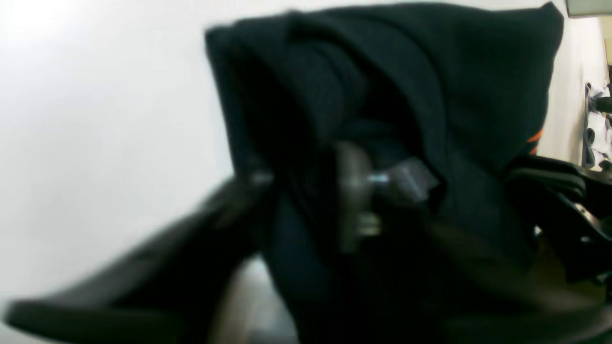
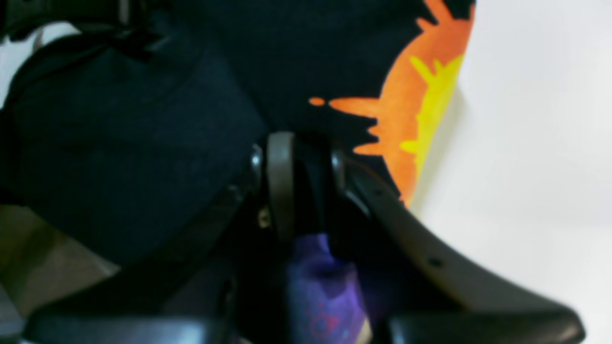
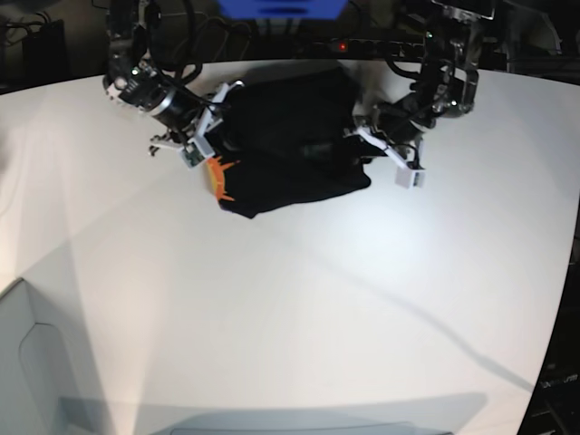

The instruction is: Fold the T-shirt properly

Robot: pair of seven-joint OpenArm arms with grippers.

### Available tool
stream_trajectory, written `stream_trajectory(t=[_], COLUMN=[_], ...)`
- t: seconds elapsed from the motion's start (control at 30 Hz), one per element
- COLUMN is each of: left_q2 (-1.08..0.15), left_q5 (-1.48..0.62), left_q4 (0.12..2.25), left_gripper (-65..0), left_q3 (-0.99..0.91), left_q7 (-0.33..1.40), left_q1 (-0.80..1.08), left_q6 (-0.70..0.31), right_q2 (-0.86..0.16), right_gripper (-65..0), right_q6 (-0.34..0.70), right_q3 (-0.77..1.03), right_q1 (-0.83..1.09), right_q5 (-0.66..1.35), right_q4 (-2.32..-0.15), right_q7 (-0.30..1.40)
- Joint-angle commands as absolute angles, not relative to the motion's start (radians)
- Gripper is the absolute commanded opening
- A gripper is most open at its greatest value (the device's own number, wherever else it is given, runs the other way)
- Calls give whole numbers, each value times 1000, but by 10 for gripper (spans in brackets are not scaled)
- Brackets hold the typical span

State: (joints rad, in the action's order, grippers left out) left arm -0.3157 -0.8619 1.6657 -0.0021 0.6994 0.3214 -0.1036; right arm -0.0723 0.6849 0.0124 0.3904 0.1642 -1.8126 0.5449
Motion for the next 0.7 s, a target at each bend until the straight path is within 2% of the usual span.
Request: stream_trajectory(t=[0.0,0.03,0.1,0.17,0.37,0.67], left_q2=[-334,-344,-364,-381,-375,-280], left_q5=[-866,-872,-874,-874,-877,-872], left_q4=[1692,1712,1767,1817,1876,1893], left_gripper=[-329,-254,-143,-95,-90,-88], left_q3=[-12,-15,-18,-47,-176,-84], left_q7=[697,696,696,696,696,690], left_q1=[335,346,364,400,513,556], left_q6=[-90,-90,-90,-90,-97,-97], right_q2=[-77,-77,-76,-74,-33,-28], right_gripper=[-565,-565,-565,-565,-563,-561], right_q6=[698,698,698,698,698,698], right_q3=[16,16,16,13,19,82], right_q1=[389,389,389,389,417,432], right_q5=[166,166,166,166,168,168], right_q4=[-1825,-1825,-1830,-1848,-1997,-2037], right_q7=[539,539,539,542,550,550])
